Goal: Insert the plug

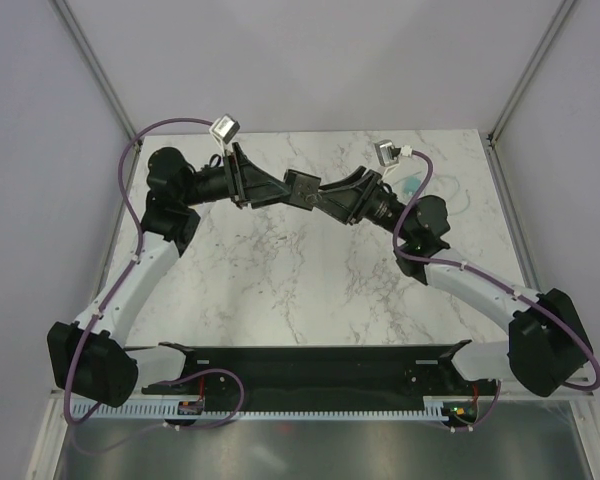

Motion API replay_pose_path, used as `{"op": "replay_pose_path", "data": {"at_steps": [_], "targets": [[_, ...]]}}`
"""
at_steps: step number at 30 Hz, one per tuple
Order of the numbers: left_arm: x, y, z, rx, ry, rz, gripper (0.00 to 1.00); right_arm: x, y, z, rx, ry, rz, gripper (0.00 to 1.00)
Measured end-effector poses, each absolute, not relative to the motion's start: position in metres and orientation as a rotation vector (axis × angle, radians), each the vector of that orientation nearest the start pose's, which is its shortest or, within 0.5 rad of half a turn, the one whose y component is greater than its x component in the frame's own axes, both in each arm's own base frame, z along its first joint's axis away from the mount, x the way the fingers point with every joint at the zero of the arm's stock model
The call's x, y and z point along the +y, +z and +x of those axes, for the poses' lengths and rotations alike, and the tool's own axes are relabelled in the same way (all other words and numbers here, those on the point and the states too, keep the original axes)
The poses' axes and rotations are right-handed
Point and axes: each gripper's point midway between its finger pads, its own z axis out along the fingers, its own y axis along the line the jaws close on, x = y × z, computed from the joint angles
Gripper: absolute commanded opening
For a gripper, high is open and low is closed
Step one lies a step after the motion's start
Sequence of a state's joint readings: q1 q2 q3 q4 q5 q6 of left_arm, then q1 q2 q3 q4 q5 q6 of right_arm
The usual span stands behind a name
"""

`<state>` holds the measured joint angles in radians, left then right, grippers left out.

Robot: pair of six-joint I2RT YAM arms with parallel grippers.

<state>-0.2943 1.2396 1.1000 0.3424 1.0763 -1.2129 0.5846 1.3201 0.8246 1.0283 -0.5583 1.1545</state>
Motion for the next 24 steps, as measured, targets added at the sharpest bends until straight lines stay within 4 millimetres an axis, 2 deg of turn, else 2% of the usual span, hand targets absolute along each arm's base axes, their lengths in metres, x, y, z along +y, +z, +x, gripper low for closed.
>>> {"op": "replay_pose_path", "data": {"at_steps": [10,18,24], "targets": [[-0.255,0.393,0.235,1.848,-1.859,0.382,0.73,0.315,0.385,0.237,1.380,1.776,-0.308,0.00],[-0.255,0.386,0.230,1.882,-1.867,0.398,0.77,0.316,0.379,0.233,1.400,1.774,-0.348,0.00],[-0.254,0.382,0.229,1.897,-1.863,0.407,0.76,0.315,0.376,0.232,1.412,1.774,-0.368,0.00]]}}
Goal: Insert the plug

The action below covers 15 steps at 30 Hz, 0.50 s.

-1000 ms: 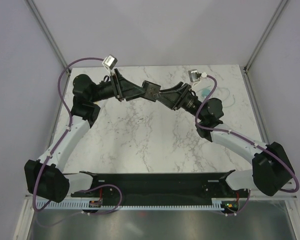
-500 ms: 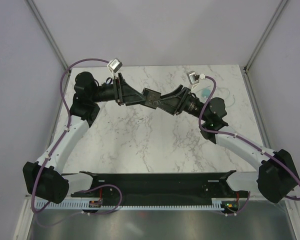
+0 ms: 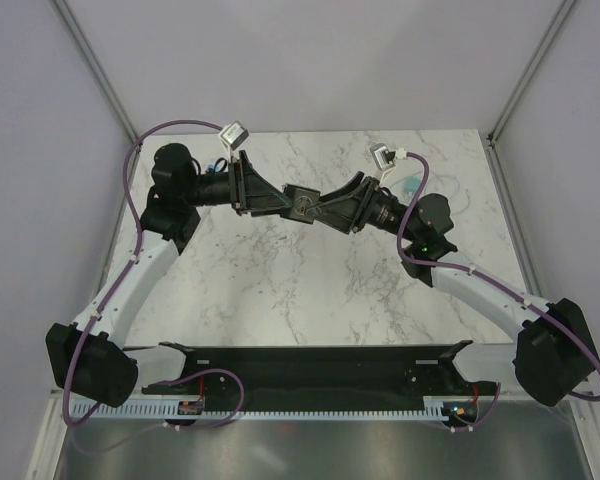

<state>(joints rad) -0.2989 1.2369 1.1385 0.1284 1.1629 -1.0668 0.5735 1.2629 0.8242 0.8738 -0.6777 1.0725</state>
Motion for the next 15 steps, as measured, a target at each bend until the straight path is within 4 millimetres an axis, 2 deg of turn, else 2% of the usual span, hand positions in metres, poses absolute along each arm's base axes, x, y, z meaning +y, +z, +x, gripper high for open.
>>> {"op": "replay_pose_path", "data": {"at_steps": [15], "targets": [[-0.2557,0.3751,0.2251,1.905,-1.866,0.463,0.68,0.3150,0.3707,0.2295,1.441,1.786,-0.393,0.00]]}}
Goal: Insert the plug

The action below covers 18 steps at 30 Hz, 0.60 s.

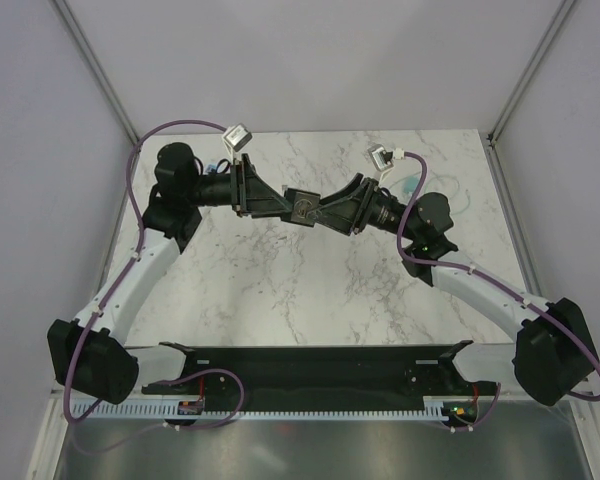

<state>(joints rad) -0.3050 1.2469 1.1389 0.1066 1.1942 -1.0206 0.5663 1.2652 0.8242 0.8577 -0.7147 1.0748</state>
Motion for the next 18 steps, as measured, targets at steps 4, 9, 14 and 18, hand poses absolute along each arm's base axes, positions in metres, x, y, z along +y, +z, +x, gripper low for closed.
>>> {"op": "replay_pose_path", "data": {"at_steps": [4,9,14,18], "targets": [[-0.2574,0.3724,0.2266,1.915,-1.879,0.481,0.72,0.3144,0.3681,0.2305,1.451,1.790,-0.398,0.00],[-0.2591,0.3689,0.2299,1.928,-1.893,0.488,0.74,0.3133,0.3655,0.2327,1.462,1.790,-0.396,0.00],[-0.2600,0.3682,0.2286,1.932,-1.900,0.495,0.78,0.3134,0.3648,0.2320,1.463,1.794,-0.404,0.00],[-0.2637,0.3658,0.2267,1.944,-1.911,0.501,0.79,0.3154,0.3630,0.2309,1.465,1.802,-0.414,0.00]]}}
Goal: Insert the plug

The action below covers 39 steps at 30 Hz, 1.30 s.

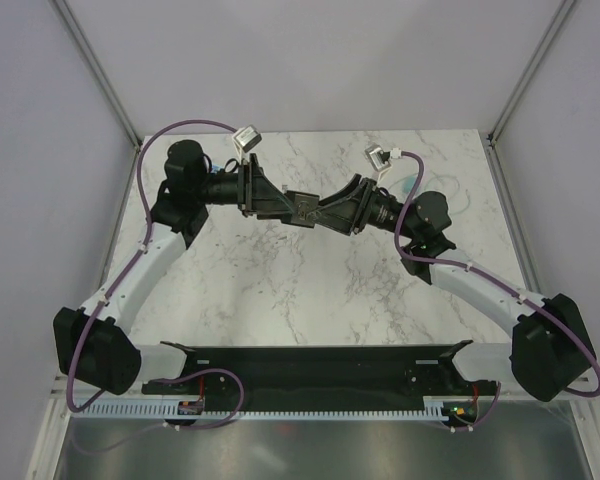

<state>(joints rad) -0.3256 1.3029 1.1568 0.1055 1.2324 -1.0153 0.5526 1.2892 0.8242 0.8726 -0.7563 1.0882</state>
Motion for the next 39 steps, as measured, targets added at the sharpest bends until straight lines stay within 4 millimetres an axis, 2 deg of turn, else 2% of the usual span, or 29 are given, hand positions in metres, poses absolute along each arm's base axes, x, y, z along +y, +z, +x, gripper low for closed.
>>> {"op": "replay_pose_path", "data": {"at_steps": [2,4,5,6,7,9,10,11,12,16,21,24,28,31,33,36,39], "targets": [[-0.264,0.365,0.226,1.946,-1.914,0.503,0.76,0.316,0.363,0.231,1.468,1.806,-0.415,0.00],[-0.264,0.365,0.226,1.944,-1.914,0.507,0.56,0.316,0.362,0.231,1.471,1.808,-0.412,0.00],[-0.265,0.366,0.226,1.936,-1.908,0.517,0.45,0.316,0.362,0.231,1.477,1.809,-0.406,0.00],[-0.264,0.366,0.226,1.922,-1.899,0.535,0.20,0.316,0.360,0.232,1.490,1.813,-0.394,0.00],[-0.264,0.366,0.226,1.918,-1.897,0.542,0.11,0.316,0.360,0.232,1.496,1.816,-0.389,0.00],[-0.265,0.366,0.227,1.915,-1.890,0.544,0.04,0.315,0.360,0.233,1.496,1.812,-0.388,0.25],[-0.265,0.365,0.228,1.917,-1.887,0.541,0.02,0.315,0.359,0.233,1.501,1.808,-0.387,0.42],[-0.265,0.365,0.228,1.917,-1.883,0.540,0.02,0.315,0.358,0.234,1.509,1.799,-0.385,0.78],[-0.265,0.363,0.229,1.921,-1.880,0.534,0.02,0.314,0.357,0.235,1.520,1.785,-0.386,0.98],[-0.265,0.358,0.229,1.942,-1.869,0.532,0.02,0.299,0.359,0.241,1.546,1.699,-0.382,0.98],[-0.263,0.358,0.231,1.923,-1.799,0.590,0.02,0.254,0.375,0.247,1.531,1.525,-0.317,0.98],[-0.261,0.365,0.235,1.887,-1.692,0.654,0.02,0.236,0.388,0.234,1.499,1.441,-0.309,0.98],[-0.255,0.378,0.253,1.798,-1.439,0.750,0.02,0.225,0.397,0.217,1.465,1.388,-0.328,0.98],[-0.246,0.378,0.282,1.787,-1.205,0.784,0.02,0.221,0.392,0.213,1.477,1.362,-0.323,0.98],[-0.237,0.370,0.312,1.811,-1.038,0.774,0.02,0.220,0.383,0.211,1.501,1.352,-0.317,0.98],[-0.209,0.335,0.371,1.926,-0.742,0.701,0.02,0.219,0.366,0.210,1.545,1.346,-0.304,0.98],[-0.160,0.283,0.423,2.096,-0.445,0.567,0.02,0.217,0.354,0.207,1.576,1.339,-0.298,0.98]]}}
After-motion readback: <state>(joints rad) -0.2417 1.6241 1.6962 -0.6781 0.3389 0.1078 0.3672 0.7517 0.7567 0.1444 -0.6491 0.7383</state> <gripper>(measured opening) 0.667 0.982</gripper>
